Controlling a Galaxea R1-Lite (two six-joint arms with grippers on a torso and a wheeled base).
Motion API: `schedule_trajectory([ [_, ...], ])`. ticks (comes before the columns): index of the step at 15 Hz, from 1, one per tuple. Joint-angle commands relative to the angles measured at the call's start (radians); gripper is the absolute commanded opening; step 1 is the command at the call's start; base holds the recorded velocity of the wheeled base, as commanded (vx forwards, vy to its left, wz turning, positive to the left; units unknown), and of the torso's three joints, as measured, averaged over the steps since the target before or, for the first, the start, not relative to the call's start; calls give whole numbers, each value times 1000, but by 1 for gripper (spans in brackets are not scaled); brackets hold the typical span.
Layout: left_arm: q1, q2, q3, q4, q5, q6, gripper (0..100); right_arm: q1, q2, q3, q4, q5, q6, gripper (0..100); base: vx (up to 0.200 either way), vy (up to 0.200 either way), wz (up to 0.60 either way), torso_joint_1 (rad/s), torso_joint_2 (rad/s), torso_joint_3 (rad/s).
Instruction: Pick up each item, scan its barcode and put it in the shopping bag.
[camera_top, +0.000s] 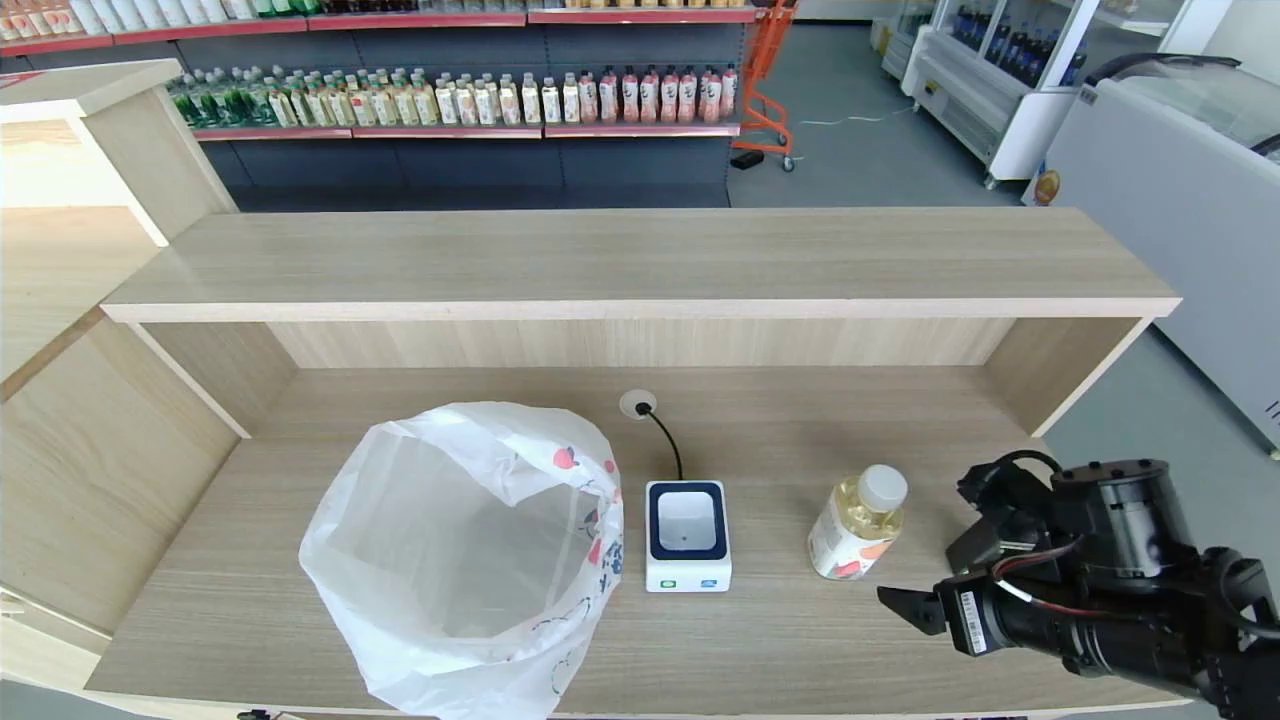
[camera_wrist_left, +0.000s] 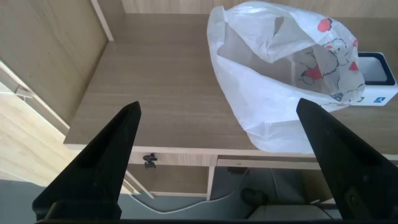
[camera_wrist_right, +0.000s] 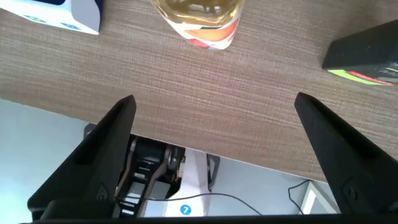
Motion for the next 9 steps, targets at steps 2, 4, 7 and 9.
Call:
schedule_trajectory([
  [2,0,0,0,0,1,0,100,1,212,16,-204,-16,4,100,0,0,0,0,0,0],
  [4,0,0,0,0,1,0,100,10,258,14,-284,-16,7,100,0,0,0,0,0,0],
  [7,0,0,0,0,1,0,100,32,290,4,-342,-16,13,100,0,0,0,0,0,0],
  [9,0,0,0,0,1,0,100,53,318,-6,-399,-21,11,100,0,0,0,0,0,0],
])
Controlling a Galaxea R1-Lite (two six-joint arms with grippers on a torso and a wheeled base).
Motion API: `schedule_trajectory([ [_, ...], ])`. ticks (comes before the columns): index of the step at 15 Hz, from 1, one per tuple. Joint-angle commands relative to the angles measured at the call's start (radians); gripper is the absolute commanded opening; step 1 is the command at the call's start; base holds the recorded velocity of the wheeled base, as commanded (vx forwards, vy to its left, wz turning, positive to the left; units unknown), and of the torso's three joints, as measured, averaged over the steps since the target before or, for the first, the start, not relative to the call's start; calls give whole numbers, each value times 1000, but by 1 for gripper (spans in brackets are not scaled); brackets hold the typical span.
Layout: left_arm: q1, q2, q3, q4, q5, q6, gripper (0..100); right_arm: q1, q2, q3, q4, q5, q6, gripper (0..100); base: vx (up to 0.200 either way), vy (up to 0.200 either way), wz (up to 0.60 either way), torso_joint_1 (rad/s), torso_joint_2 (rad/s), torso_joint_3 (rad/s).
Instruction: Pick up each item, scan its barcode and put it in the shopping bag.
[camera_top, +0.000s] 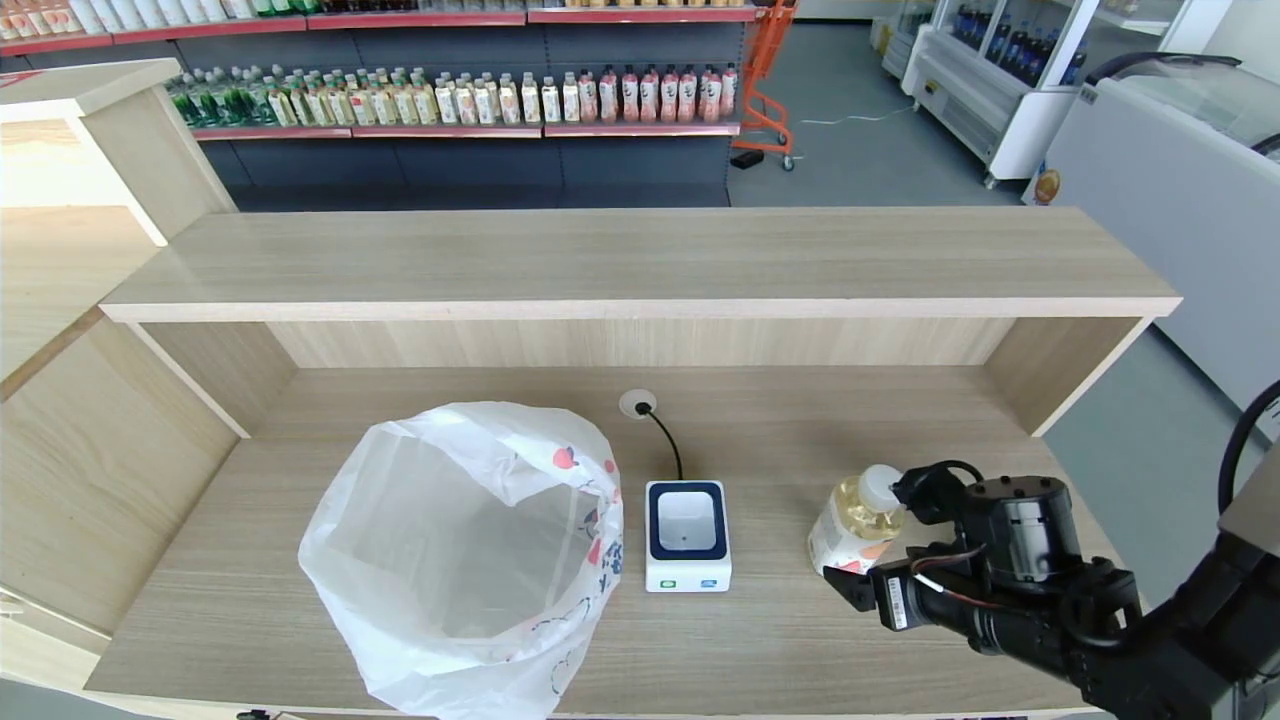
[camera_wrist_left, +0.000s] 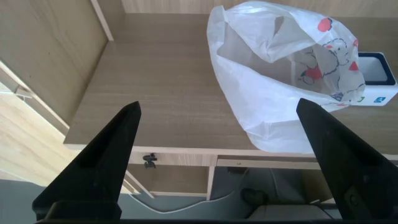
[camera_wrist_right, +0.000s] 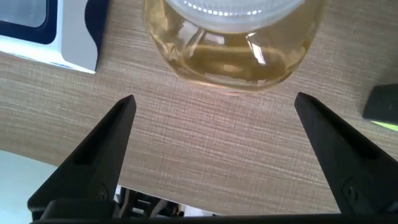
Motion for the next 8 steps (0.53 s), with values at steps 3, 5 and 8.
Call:
schedule_trajectory([
  [3,0,0,0,0,0,0,100,45,69,-43,-63,-61,-7,100,0,0,0,0,0,0],
  [5,0,0,0,0,0,0,100,48,93,-69,-81,-85,-9,100,0,0,0,0,0,0],
  [8,0,0,0,0,0,0,100,55,123,-122,-87,-119,-13,100,0,0,0,0,0,0],
])
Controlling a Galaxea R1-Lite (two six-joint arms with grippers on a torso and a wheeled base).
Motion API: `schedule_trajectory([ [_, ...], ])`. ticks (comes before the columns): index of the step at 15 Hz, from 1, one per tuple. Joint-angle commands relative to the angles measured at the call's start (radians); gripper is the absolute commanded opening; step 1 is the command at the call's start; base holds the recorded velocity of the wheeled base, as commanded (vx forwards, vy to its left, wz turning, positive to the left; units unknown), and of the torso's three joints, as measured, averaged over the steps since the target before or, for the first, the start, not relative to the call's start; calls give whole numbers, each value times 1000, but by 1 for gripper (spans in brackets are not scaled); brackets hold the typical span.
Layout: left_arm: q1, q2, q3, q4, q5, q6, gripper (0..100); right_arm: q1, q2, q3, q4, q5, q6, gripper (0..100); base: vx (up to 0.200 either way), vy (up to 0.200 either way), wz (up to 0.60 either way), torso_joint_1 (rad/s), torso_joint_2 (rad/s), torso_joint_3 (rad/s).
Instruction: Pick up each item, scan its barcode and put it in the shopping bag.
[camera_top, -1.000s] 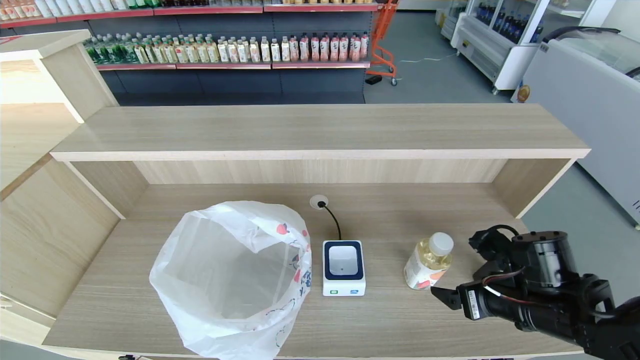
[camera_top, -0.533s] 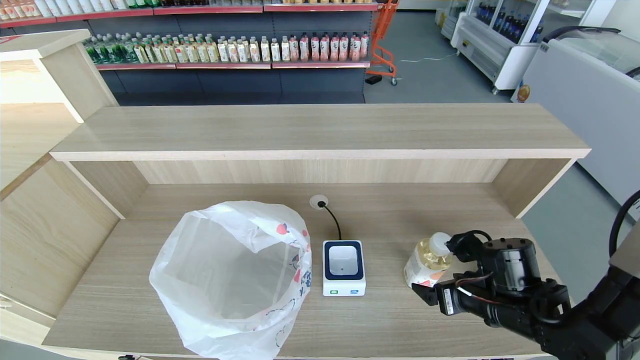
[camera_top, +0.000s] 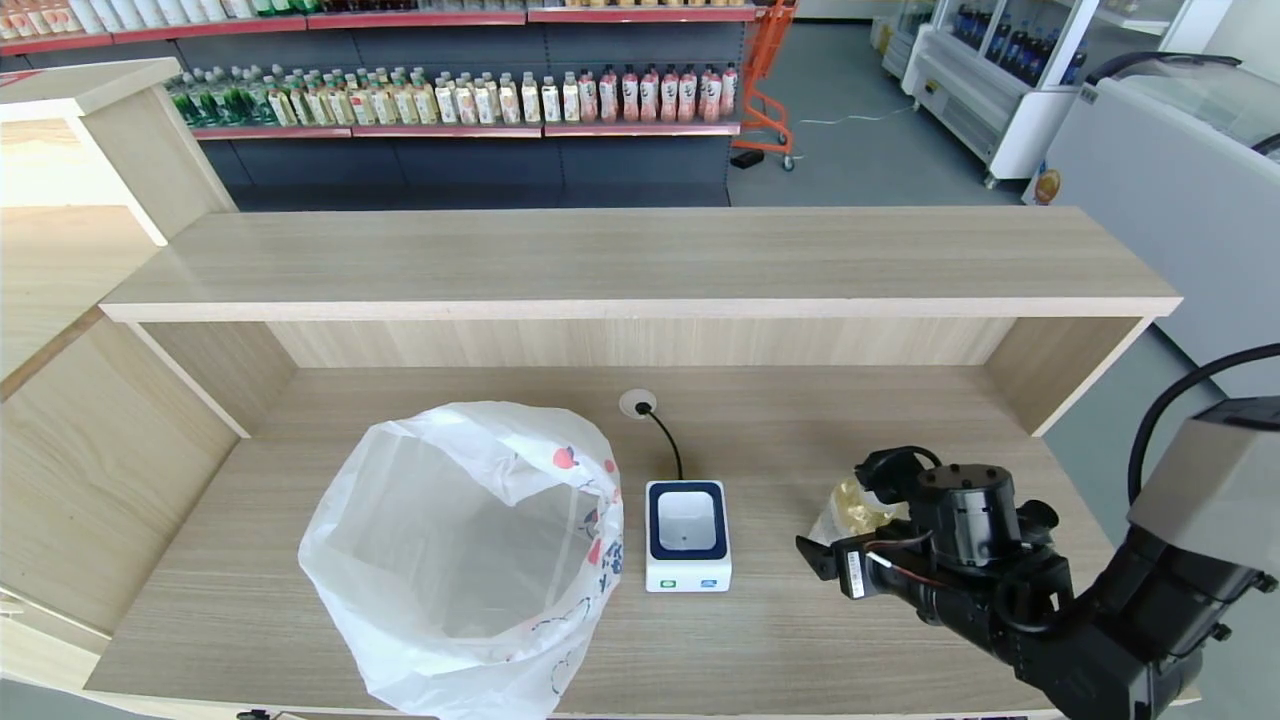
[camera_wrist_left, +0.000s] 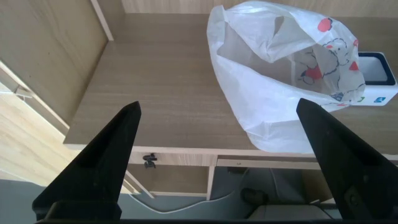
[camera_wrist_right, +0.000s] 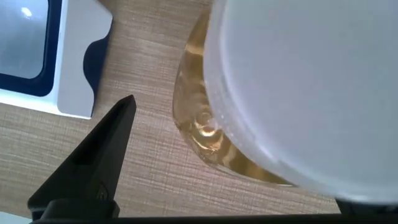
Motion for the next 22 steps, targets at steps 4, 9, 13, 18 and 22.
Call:
schedule_trajectory([
  [4,0,0,0,0,0,0,100,7,77,-44,-52,-2,-48,100,0,0,0,0,0,0],
  [9,0,0,0,0,0,0,100,47,112,-64,-92,-3,-63,100,0,0,0,0,0,0],
  [13,0,0,0,0,0,0,100,47,112,-76,-136,17,-66,0,0,0,0,0,0,0],
  [18,0,0,0,0,0,0,100,45,91,-67,-141,18,-58,0,0,0,0,0,0,0],
  [22,0,0,0,0,0,0,100,44,49,-41,-145,20,-40,0,0,0,0,0,0,0],
])
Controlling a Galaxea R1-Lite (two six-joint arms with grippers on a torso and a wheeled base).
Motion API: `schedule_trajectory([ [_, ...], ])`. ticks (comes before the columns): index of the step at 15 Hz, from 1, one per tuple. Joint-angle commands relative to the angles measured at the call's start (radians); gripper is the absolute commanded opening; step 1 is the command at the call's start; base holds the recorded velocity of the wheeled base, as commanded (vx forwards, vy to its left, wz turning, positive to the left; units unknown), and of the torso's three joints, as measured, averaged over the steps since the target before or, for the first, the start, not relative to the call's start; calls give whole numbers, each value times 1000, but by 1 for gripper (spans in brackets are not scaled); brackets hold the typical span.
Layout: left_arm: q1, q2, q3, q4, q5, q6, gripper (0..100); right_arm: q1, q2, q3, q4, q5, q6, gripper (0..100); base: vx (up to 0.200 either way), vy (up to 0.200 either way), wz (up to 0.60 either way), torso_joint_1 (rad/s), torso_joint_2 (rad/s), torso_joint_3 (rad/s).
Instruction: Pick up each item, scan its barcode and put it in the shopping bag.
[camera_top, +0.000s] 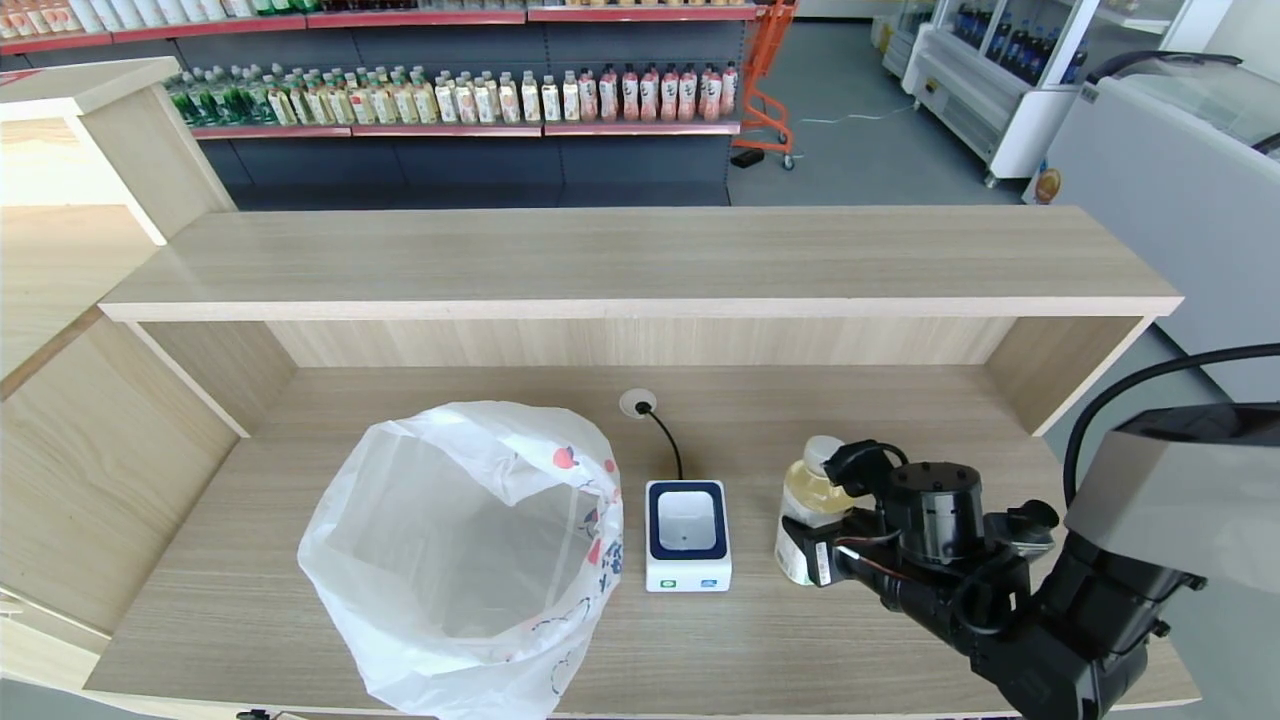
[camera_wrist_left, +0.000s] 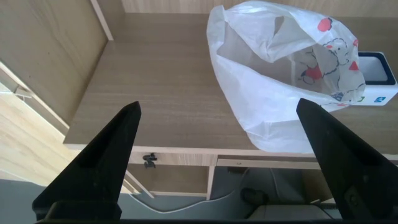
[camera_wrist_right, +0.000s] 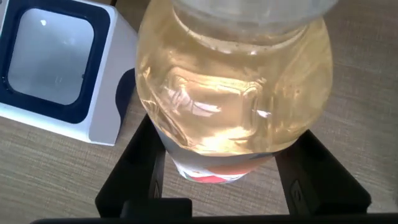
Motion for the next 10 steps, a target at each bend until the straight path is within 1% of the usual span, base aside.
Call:
schedule_trajectory([
  [1,0,0,0,0,1,0,100,-1,-32,15,-16,0,0,0,0,0,0,0,0,0],
  [4,0,0,0,0,1,0,100,-9,-43,48,-41,0,1,0,0,0,0,0,0,0],
  [5,0,0,0,0,1,0,100,-10,-62,52,-59,17,35,0,0,0,0,0,0,0],
  [6,0,0,0,0,1,0,100,-16,-104,55,-62,74,84,0,0,0,0,0,0,0],
  [7,0,0,0,0,1,0,100,-39,-175,58,-48,173,109,0,0,0,0,0,0,0],
  [8,0,0,0,0,1,0,100,-76,-259,64,-4,305,124,0,0,0,0,0,0,0],
  [9,0,0,0,0,1,0,100,-93,-328,69,36,394,146,0,0,0,0,0,0,0],
  [10,0,0,0,0,1,0,100,-125,-431,87,59,572,207,0,0,0,0,0,0,0],
])
